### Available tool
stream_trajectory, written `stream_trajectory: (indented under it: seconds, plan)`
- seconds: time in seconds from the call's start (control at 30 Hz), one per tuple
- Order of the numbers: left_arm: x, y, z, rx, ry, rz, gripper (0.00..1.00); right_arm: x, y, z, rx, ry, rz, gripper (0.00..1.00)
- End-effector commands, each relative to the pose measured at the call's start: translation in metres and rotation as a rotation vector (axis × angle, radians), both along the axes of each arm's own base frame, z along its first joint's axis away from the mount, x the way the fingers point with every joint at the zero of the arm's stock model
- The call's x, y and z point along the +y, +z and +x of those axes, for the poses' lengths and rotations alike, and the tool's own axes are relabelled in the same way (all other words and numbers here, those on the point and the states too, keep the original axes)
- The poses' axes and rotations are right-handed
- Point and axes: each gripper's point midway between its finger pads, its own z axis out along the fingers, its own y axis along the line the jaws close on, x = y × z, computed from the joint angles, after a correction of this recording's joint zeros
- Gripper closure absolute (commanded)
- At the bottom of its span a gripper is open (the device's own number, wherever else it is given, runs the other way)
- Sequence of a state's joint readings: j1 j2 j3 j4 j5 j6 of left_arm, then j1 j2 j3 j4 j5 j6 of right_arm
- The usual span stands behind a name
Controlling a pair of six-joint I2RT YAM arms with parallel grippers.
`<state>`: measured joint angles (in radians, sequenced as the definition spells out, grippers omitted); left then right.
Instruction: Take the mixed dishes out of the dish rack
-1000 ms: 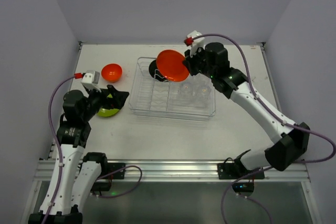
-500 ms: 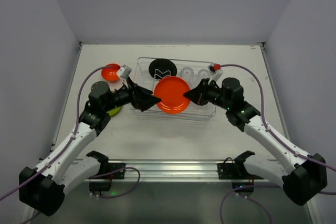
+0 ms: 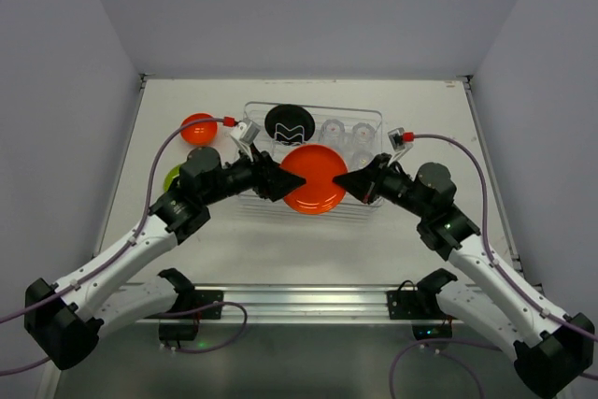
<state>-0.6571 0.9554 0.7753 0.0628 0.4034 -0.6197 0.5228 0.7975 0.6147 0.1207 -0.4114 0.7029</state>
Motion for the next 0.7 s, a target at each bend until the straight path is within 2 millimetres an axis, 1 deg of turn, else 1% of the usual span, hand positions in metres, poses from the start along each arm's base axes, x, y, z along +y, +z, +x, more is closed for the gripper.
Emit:
stream_trajectory:
  seconds: [0.0, 0.07, 0.1, 0.13, 0.17, 0.2, 0.23, 0.27, 0.3, 0.33, 0.37, 0.4, 0.43, 0.47, 0.5, 0.53, 0.57, 0.6, 0.63, 0.67]
  plan:
    - [-0.009, 0.009, 0.002, -0.028, 0.009, 0.013, 0.65, 0.002, 0.023, -0.008, -0.084, 0.033, 0.070, 1.00]
    - [-0.013, 0.011, 0.001, -0.032, 0.008, 0.014, 0.86, 0.004, 0.024, -0.011, -0.090, 0.052, 0.074, 1.00]
    - [-0.014, 0.010, 0.002, -0.027, 0.016, 0.019, 1.00, 0.003, 0.021, -0.011, -0.087, 0.049, 0.066, 1.00]
    - [-0.014, 0.010, 0.001, -0.021, 0.019, 0.019, 1.00, 0.002, 0.019, -0.010, -0.086, 0.043, 0.062, 1.00]
    - [-0.014, 0.012, 0.002, -0.024, 0.036, 0.021, 1.00, 0.001, 0.018, -0.008, -0.085, 0.027, 0.059, 0.97]
    - [-0.012, 0.013, 0.004, -0.025, 0.056, 0.022, 1.00, -0.001, 0.016, -0.008, -0.086, 0.020, 0.051, 0.88]
    - [-0.009, 0.013, 0.004, -0.020, 0.076, 0.029, 1.00, -0.002, 0.015, -0.007, -0.083, 0.012, 0.048, 0.57]
    - [-0.005, 0.017, 0.011, -0.027, 0.126, 0.022, 1.00, -0.005, 0.010, -0.004, -0.071, -0.015, 0.032, 0.39]
    - [0.003, 0.016, 0.012, -0.013, 0.166, 0.036, 1.00, -0.009, 0.011, -0.004, -0.079, -0.034, 0.027, 0.05]
    - [0.010, 0.011, 0.015, 0.012, 0.210, 0.056, 1.00, -0.012, 0.010, -0.002, -0.080, -0.057, 0.018, 0.01]
    - [0.021, 0.012, 0.023, 0.009, 0.287, 0.066, 1.00, -0.016, 0.007, -0.001, -0.081, -0.077, -0.008, 0.01]
    - [0.027, 0.023, 0.025, -0.007, 0.318, 0.058, 1.00, -0.023, 0.009, 0.001, -0.096, -0.118, -0.015, 0.01]
    - [0.035, 0.021, 0.027, -0.008, 0.355, 0.090, 1.00, -0.027, 0.008, 0.003, -0.098, -0.143, -0.028, 0.01]
    - [0.048, 0.021, 0.036, -0.011, 0.431, 0.111, 1.00, -0.032, 0.008, 0.005, -0.104, -0.168, -0.041, 0.01]
    - [0.058, 0.024, 0.039, 0.001, 0.473, 0.140, 1.00, -0.040, 0.007, 0.008, -0.118, -0.210, -0.072, 0.01]
    - [0.066, 0.025, 0.044, 0.010, 0.510, 0.153, 1.00, -0.043, 0.009, 0.009, -0.125, -0.231, -0.079, 0.01]
    - [0.085, 0.025, 0.058, 0.025, 0.584, 0.163, 1.00, -0.048, 0.004, 0.009, -0.115, -0.247, -0.103, 0.01]
    - [0.093, 0.024, 0.065, 0.045, 0.593, 0.161, 1.00, -0.051, 0.003, 0.008, -0.117, -0.254, -0.123, 0.01]
    - [0.103, 0.025, 0.071, 0.062, 0.611, 0.155, 1.00, -0.053, 0.005, 0.007, -0.129, -0.264, -0.125, 0.01]
    - [0.131, 0.023, 0.086, 0.087, 0.689, 0.154, 1.00, -0.055, 0.004, 0.007, -0.132, -0.269, -0.140, 0.01]
